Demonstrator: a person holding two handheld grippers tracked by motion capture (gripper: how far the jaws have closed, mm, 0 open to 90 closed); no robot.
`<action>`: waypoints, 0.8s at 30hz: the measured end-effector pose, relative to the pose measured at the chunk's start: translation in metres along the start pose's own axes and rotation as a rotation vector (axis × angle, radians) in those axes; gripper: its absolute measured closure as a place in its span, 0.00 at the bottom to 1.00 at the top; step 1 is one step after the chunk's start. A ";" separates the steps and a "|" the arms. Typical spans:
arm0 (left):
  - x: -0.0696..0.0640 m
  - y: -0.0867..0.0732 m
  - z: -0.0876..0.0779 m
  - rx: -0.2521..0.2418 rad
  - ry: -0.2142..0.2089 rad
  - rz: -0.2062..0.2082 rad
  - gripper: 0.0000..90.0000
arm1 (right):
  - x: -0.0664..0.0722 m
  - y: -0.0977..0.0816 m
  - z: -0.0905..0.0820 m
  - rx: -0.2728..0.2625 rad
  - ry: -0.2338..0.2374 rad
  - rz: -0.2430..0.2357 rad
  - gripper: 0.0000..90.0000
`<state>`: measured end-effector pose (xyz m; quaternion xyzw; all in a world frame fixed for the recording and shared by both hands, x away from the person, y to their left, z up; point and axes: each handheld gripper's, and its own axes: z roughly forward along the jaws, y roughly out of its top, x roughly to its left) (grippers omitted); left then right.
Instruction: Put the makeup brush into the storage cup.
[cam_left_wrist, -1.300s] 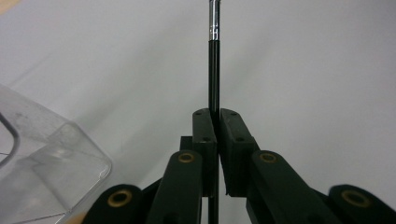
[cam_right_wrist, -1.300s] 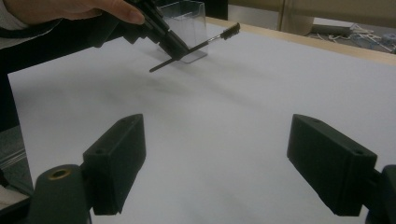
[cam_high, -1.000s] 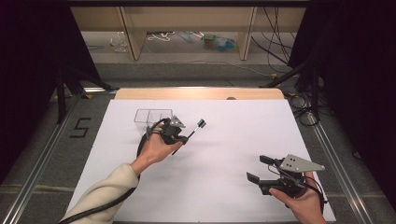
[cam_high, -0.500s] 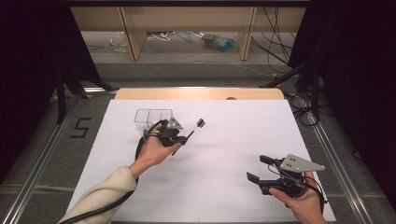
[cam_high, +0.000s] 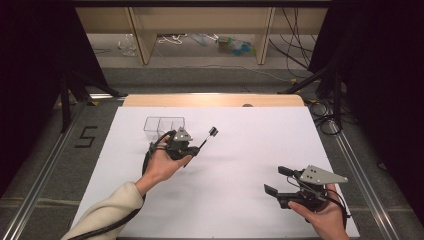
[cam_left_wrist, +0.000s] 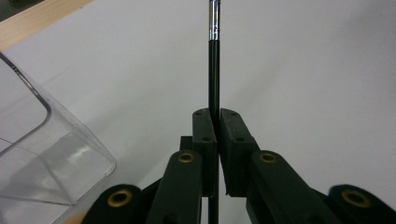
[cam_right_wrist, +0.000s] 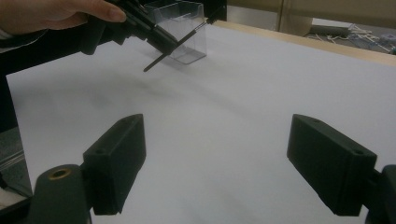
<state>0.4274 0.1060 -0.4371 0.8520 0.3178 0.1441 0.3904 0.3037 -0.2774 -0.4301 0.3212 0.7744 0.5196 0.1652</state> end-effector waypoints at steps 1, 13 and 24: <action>-0.001 0.000 -0.001 -0.005 0.008 -0.004 0.95 | 0.000 0.000 0.000 0.001 0.000 -0.001 0.23; -0.001 -0.004 -0.006 -0.062 0.023 -0.009 0.95 | 0.000 0.000 0.000 0.000 0.001 0.000 0.23; -0.001 -0.006 -0.011 -0.102 0.045 -0.027 0.95 | 0.001 0.000 -0.001 0.012 0.012 0.017 0.23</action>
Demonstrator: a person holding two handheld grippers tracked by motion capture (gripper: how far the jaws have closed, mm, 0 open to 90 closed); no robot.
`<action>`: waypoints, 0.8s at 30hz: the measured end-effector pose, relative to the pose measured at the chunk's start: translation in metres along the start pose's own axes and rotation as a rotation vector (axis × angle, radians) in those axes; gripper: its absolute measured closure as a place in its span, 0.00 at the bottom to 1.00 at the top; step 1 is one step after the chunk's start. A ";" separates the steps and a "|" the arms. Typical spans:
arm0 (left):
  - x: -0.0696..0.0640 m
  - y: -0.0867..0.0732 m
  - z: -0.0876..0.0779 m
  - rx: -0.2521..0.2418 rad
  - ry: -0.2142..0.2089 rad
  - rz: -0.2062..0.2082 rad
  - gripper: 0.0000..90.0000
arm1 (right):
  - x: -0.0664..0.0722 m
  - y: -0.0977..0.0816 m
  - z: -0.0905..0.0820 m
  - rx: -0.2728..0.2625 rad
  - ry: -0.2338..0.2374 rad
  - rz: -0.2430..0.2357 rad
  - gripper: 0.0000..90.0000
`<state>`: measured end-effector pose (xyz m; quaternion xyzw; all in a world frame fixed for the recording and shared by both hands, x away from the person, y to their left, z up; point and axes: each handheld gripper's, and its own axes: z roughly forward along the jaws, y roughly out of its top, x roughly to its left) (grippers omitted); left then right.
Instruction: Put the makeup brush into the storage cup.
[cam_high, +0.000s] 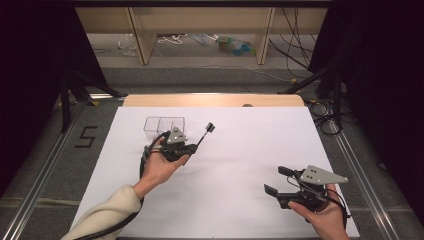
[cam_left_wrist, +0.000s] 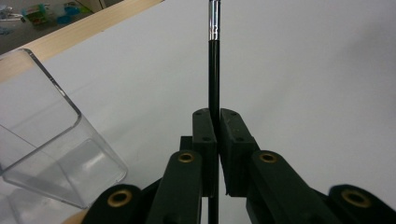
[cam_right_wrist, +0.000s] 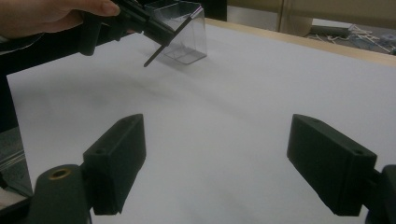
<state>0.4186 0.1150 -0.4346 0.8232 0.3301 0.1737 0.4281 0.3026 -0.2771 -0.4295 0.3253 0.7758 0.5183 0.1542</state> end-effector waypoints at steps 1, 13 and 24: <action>0.000 0.000 -0.002 -0.005 -0.002 -0.007 0.95 | 0.000 0.000 -0.001 0.001 0.006 0.006 0.23; 0.000 -0.002 -0.010 -0.057 0.016 -0.016 0.95 | 0.000 0.000 0.001 -0.031 0.003 -0.005 0.23; 0.000 -0.001 -0.013 -0.087 0.027 -0.027 0.95 | -0.001 0.000 0.001 -0.034 0.000 -0.012 0.23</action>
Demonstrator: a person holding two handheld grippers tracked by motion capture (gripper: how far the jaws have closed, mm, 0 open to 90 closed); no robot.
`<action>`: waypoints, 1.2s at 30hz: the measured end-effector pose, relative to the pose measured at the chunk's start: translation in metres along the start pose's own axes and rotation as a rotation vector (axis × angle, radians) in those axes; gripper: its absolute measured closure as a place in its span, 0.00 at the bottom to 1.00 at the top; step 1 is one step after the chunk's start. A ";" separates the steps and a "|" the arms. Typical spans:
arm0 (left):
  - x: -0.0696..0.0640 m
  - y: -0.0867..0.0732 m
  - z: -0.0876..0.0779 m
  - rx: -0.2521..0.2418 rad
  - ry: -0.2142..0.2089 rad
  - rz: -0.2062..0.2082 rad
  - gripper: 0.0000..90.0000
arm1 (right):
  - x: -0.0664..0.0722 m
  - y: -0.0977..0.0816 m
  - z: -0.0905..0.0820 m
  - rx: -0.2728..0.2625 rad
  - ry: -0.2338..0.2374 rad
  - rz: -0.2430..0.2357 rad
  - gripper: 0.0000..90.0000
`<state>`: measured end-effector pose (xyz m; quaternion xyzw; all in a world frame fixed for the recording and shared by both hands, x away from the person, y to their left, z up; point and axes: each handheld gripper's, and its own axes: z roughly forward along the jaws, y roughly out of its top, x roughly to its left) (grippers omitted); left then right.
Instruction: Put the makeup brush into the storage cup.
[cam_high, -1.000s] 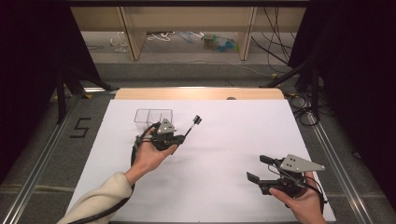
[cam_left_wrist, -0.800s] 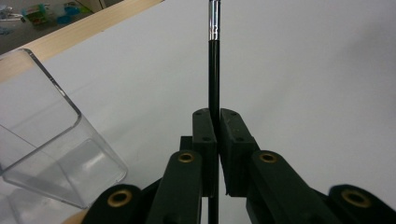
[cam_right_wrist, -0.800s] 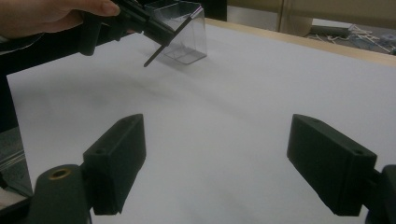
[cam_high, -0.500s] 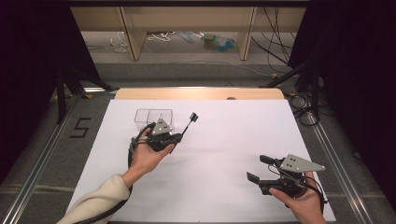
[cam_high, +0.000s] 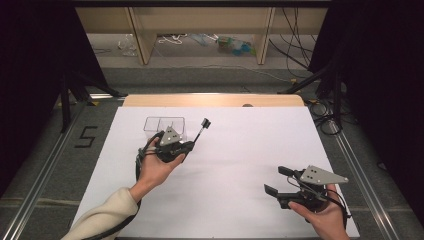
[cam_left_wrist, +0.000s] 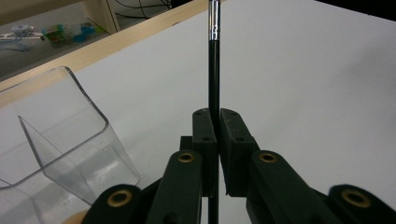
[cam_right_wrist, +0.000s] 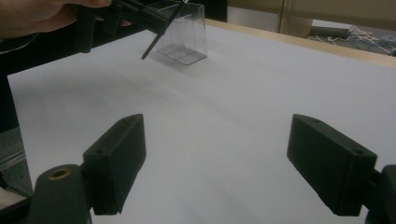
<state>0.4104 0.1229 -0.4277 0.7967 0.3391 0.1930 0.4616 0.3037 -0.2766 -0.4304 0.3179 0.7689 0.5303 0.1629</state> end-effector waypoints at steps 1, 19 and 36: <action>0.000 0.000 0.000 0.000 -0.006 -0.001 0.95 | 0.000 0.000 0.000 0.001 0.001 0.002 0.23; 0.003 0.002 -0.005 -0.039 0.021 -0.011 0.95 | 0.000 0.000 0.000 0.000 0.000 -0.001 0.23; 0.008 0.001 -0.012 -0.058 0.040 -0.020 0.95 | 0.000 0.001 -0.001 0.018 -0.007 -0.001 0.23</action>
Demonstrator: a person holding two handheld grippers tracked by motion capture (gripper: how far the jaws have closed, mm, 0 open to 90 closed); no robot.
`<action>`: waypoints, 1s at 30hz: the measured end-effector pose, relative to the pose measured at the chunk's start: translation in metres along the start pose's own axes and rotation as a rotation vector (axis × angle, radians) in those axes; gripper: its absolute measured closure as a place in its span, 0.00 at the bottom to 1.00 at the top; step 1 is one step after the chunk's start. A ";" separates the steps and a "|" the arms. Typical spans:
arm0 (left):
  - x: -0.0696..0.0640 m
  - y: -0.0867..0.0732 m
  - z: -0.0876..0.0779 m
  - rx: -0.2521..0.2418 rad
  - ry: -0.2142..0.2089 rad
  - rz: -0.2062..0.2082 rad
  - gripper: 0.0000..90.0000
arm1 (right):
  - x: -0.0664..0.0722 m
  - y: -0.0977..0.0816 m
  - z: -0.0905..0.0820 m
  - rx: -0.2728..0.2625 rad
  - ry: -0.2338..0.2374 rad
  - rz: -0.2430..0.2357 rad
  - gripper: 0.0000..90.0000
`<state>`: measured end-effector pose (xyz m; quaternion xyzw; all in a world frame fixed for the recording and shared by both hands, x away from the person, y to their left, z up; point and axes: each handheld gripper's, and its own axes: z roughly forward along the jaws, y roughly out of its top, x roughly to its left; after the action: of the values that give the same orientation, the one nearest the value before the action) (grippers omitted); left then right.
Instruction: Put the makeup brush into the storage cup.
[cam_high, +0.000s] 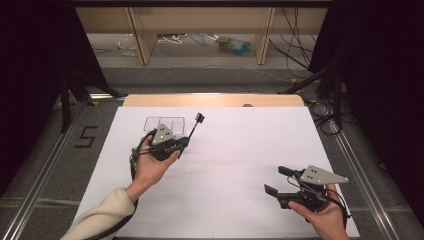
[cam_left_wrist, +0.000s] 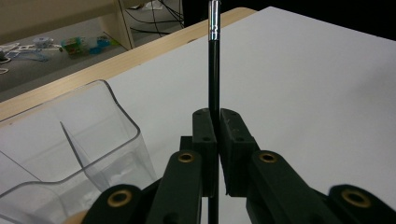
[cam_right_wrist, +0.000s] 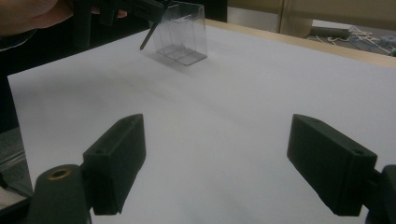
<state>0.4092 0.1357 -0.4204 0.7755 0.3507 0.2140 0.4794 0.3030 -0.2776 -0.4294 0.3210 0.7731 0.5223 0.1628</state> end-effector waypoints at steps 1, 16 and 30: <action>0.000 0.000 0.000 -0.003 0.004 0.003 0.95 | 0.000 0.000 0.001 -0.014 0.013 0.006 0.23; 0.004 0.002 -0.004 -0.023 0.016 -0.005 0.95 | 0.000 -0.001 0.002 -0.031 0.016 0.011 0.23; 0.009 0.001 -0.010 -0.034 0.036 -0.020 0.95 | 0.000 -0.001 0.002 -0.031 0.016 0.010 0.23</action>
<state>0.4092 0.1482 -0.4151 0.7597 0.3632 0.2292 0.4883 0.3042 -0.2761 -0.4311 0.3183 0.7646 0.5374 0.1588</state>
